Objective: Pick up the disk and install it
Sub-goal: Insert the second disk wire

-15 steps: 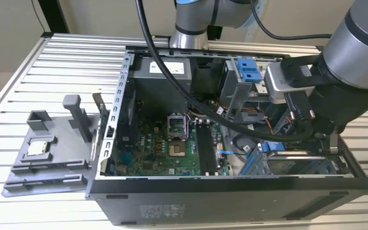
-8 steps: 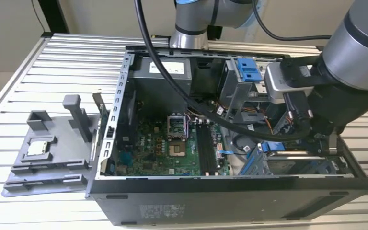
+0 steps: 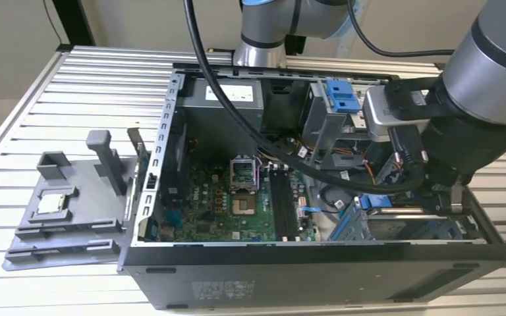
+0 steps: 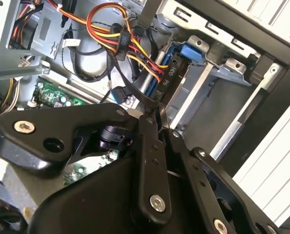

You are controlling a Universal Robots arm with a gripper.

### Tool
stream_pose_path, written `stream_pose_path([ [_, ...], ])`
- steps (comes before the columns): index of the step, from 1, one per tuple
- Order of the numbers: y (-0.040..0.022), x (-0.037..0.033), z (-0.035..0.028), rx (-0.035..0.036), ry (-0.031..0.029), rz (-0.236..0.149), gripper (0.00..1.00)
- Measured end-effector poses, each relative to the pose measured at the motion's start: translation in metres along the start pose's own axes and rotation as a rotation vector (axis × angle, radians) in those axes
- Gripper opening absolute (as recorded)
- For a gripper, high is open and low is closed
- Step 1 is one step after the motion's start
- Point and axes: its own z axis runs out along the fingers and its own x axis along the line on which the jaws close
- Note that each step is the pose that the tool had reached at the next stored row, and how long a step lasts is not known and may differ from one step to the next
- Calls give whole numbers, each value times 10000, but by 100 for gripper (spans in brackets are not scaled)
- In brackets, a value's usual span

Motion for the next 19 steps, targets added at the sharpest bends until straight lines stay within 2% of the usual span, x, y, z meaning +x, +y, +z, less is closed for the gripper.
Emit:
stream_pose_path([
  [9,-6,-6,-38,3,3,30,0],
  [19,-14,1,-40,7,9,50,0],
])
